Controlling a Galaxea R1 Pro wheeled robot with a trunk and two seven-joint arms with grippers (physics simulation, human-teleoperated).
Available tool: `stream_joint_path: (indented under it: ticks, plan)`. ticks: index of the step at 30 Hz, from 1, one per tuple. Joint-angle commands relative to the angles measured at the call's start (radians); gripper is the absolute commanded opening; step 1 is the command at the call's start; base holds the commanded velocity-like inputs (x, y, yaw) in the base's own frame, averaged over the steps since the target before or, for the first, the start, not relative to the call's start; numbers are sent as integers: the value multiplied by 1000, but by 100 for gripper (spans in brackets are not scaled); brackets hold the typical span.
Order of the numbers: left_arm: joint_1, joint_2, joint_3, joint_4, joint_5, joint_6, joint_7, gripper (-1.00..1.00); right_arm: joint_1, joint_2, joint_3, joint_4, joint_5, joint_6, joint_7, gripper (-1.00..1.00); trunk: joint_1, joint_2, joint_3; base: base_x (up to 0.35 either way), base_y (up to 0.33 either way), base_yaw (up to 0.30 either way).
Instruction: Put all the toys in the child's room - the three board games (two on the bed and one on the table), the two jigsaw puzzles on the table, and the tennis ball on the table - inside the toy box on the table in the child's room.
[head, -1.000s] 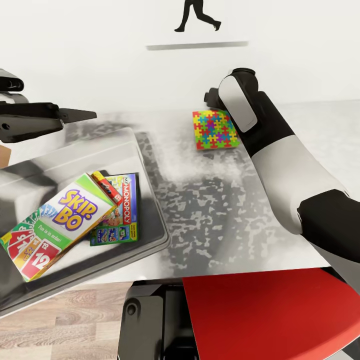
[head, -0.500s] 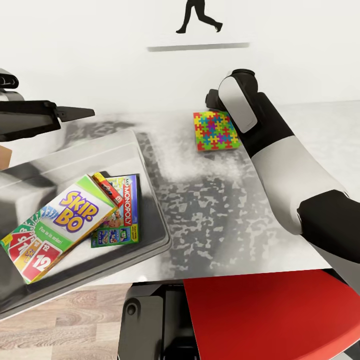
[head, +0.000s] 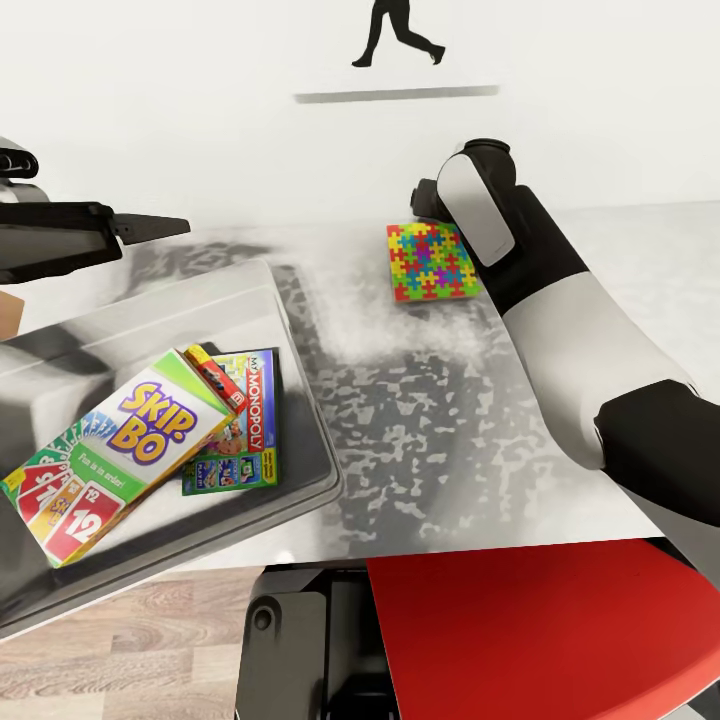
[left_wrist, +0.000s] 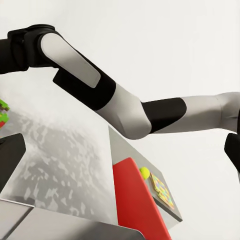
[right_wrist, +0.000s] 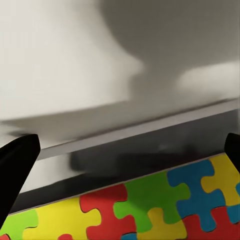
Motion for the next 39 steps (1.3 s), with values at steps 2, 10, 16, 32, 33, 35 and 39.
stream_joint_path:
  ticks: [2,10,16,32,33,35,39]
  plan:
    - [-1,1,-2,0,3,11,-2,100,-1,-1,3,0,1,-11,-12,100,1,-1,-1,0,0,0]
    - [-1,1,-2,0,3,11,-2,100,-1,0,3,34,2,-12,-13,100,1,-1,-1,0,0,0]
    - [-1,1,-2,0,3,11,-2,100,-1,0,3,44,2,-12,-13,100,1,-1,-1,-4,0,0]
    - [-1,1,-3,0,3,11,-2,100,-1,0,3,45,2,-12,-12,100,1,-1,-1,-82,0,0]
    - [-1,1,-3,0,3,11,-2,100,-1,0,3,45,2,-12,-12,100,1,-1,-1,-118,0,0]
    - [-1,1,-3,0,3,11,-2,100,-1,0,3,45,2,-12,-12,100,1,-1,-1,-152,0,0]
    - [-1,1,-3,0,3,11,-2,100,-1,0,3,45,2,-12,-12,100,1,-1,-1,-230,0,0]
